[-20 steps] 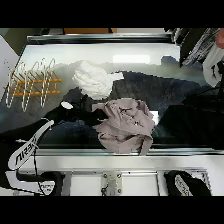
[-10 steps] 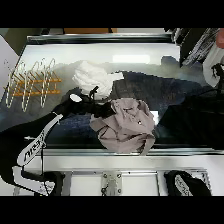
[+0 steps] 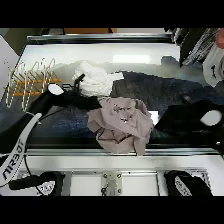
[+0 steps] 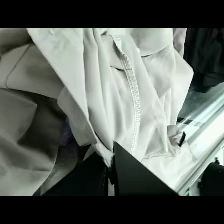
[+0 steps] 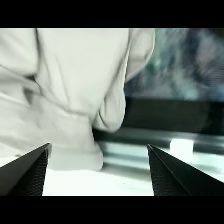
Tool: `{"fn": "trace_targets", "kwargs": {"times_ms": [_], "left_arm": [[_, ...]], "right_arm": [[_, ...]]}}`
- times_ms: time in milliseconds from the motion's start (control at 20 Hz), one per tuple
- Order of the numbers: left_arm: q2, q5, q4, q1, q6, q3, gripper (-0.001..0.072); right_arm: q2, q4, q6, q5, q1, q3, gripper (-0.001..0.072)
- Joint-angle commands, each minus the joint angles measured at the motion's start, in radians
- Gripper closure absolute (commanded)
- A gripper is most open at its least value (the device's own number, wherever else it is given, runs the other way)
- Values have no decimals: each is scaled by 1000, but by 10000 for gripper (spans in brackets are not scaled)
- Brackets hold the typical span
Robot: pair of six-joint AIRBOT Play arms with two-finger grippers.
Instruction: Fold the clothes and pants, and hang the long-sleeved shirts on hangers.
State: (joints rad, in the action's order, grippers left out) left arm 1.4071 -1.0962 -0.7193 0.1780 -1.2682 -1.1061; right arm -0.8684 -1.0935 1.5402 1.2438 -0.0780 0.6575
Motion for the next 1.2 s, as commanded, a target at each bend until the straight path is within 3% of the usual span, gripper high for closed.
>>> {"fn": "trace_targets", "kwargs": {"times_ms": [0, 50, 150, 300, 400, 500, 650, 950, 1150], "left_arm": [[-80, -24, -76, -98, -16, -1, 695], [-97, -27, -76, -133, -16, -1, 695], [-113, -43, -76, -192, -23, -1, 695], [-105, -93, -76, -233, -23, -1, 695], [-104, -98, -76, -241, -22, 0, 694], [-104, -98, -76, -242, -22, 0, 694], [-104, -99, -76, -242, -23, 0, 694], [-104, -99, -75, -242, -23, 0, 694], [-104, -101, -75, -242, -23, 0, 694]], "right_arm": [[-28, 69, 93, -71, 78, -143, 65], [-39, 66, 108, -86, 96, -146, 88], [-65, 86, 126, -120, 140, -146, 203], [-118, 178, 87, -164, 246, -146, 200], [-143, 252, -51, -213, 328, -146, 189], [-158, 306, -187, -281, 396, -142, 17], [-190, 312, -333, -388, 456, -117, 15], [-375, 309, -506, -398, 493, -5, 15], [-476, 309, -523, -393, 571, 64, 19]]}}
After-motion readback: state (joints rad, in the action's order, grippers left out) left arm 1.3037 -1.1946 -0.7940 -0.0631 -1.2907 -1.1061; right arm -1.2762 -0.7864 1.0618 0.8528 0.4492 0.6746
